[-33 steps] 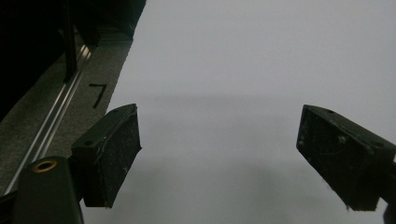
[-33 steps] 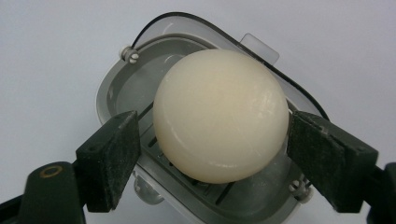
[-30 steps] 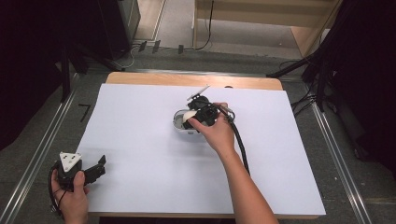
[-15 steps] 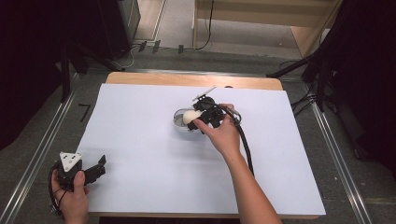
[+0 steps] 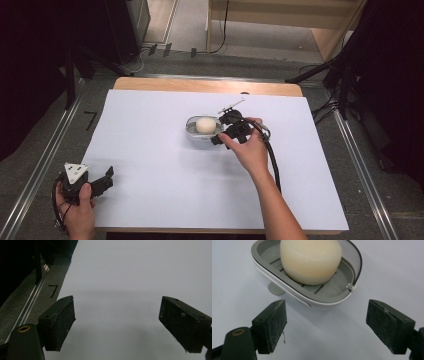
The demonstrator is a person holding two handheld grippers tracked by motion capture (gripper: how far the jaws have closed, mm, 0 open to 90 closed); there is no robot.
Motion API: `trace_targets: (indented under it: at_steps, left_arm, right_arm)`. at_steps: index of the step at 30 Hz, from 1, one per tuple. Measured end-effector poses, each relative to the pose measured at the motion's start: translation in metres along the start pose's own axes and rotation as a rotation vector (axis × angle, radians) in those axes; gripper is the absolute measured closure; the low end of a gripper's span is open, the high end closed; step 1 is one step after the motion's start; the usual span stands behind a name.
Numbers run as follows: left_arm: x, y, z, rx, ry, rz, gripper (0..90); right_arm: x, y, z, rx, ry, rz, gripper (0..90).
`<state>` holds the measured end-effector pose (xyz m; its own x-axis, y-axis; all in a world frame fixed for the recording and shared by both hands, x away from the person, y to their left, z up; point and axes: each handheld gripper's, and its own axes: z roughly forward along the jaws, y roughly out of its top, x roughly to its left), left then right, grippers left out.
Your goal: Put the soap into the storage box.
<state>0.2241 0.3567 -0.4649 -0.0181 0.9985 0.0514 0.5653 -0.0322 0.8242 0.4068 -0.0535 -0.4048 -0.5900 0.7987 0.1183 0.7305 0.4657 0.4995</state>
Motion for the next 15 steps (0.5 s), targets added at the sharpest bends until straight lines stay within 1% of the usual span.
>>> trace_targets:
  at_steps: [3,6,7,9,15]
  left_arm:
    - [0.000,0.000,0.000,-0.001,0.001,0.001,14.4]
    - [0.000,0.000,0.000,-0.001,0.002,0.002,14.4]
    - [0.000,0.000,0.000,-0.001,0.002,0.002,14.4]
    - [0.000,0.000,0.000,-0.001,0.002,0.004,14.4]
    - [0.000,0.000,0.000,-0.001,0.003,0.003,14.4]
  right_arm:
    - [-0.002,-0.004,0.000,0.003,0.000,0.004,17.7]
    - [-0.006,-0.012,0.000,0.008,-0.002,0.015,17.7]
    - [-0.006,-0.012,0.000,0.008,-0.002,0.015,17.7]
    - [-0.009,-0.017,0.000,0.012,-0.009,0.015,17.6]
    - [-0.013,-0.027,0.000,0.013,-0.006,0.018,17.6]
